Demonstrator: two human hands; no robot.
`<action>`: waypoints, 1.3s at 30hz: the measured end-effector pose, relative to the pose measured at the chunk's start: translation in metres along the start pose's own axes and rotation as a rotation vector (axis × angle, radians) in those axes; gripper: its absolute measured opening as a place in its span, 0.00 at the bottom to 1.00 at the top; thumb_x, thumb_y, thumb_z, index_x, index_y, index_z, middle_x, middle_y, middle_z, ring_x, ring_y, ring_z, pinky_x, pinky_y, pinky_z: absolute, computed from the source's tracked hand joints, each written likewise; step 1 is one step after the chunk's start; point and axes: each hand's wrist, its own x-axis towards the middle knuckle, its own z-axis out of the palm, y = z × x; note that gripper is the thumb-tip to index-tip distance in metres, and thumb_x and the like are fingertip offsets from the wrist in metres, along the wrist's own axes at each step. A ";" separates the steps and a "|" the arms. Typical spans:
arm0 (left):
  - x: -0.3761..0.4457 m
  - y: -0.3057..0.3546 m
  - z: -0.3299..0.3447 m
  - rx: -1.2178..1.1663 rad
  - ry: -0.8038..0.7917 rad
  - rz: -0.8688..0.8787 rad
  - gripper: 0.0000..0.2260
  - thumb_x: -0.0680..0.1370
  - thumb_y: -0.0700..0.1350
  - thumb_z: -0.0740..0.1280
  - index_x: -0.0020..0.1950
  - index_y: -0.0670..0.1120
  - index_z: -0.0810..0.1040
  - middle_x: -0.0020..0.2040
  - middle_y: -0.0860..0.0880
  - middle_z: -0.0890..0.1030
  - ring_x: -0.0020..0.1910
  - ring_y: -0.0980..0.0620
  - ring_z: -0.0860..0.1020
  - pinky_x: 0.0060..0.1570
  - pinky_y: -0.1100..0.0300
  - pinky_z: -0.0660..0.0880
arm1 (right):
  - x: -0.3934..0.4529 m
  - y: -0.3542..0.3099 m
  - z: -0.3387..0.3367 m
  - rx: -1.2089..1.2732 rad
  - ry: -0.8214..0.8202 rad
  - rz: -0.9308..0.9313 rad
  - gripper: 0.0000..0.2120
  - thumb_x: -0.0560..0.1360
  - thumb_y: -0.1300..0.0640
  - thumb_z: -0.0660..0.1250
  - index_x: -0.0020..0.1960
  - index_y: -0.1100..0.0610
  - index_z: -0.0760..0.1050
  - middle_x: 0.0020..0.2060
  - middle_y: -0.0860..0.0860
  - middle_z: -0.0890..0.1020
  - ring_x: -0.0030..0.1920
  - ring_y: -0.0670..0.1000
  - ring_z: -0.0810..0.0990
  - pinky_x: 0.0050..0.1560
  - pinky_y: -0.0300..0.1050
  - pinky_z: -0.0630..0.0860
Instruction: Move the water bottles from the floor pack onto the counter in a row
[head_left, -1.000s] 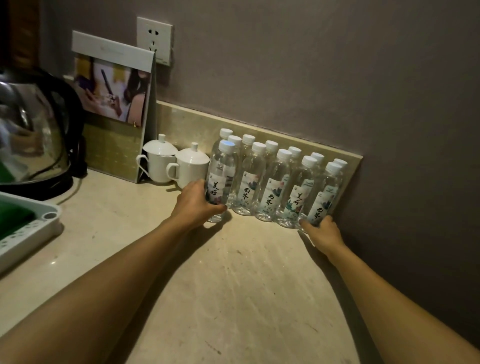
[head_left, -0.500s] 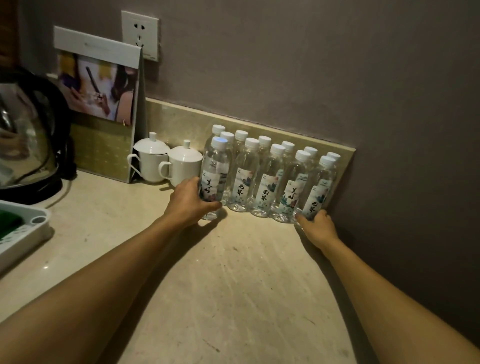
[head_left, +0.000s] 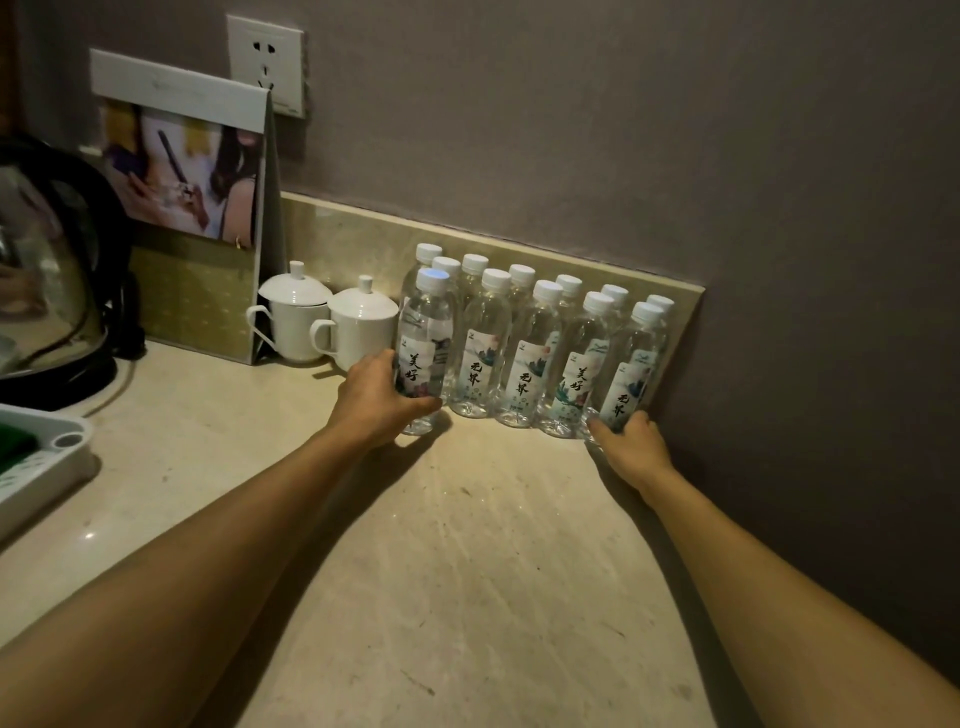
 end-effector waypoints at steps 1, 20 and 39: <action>0.000 0.000 0.000 0.000 0.000 0.000 0.27 0.66 0.47 0.79 0.62 0.46 0.74 0.58 0.47 0.79 0.56 0.47 0.79 0.56 0.47 0.79 | 0.000 0.000 0.000 0.003 0.001 0.002 0.33 0.77 0.42 0.64 0.71 0.65 0.62 0.70 0.61 0.66 0.66 0.62 0.70 0.66 0.57 0.70; -0.005 0.002 -0.002 0.060 0.007 -0.024 0.30 0.66 0.51 0.79 0.63 0.45 0.73 0.58 0.45 0.78 0.56 0.45 0.78 0.55 0.45 0.78 | -0.009 -0.010 0.002 -0.085 0.100 0.009 0.27 0.77 0.44 0.65 0.65 0.64 0.68 0.65 0.60 0.72 0.63 0.62 0.73 0.62 0.54 0.72; -0.040 0.036 0.000 0.352 -0.141 -0.061 0.15 0.72 0.63 0.70 0.43 0.51 0.79 0.36 0.53 0.82 0.40 0.52 0.81 0.46 0.51 0.81 | -0.031 -0.018 -0.013 0.053 0.093 0.046 0.33 0.76 0.45 0.67 0.70 0.65 0.62 0.68 0.61 0.67 0.65 0.63 0.71 0.63 0.56 0.71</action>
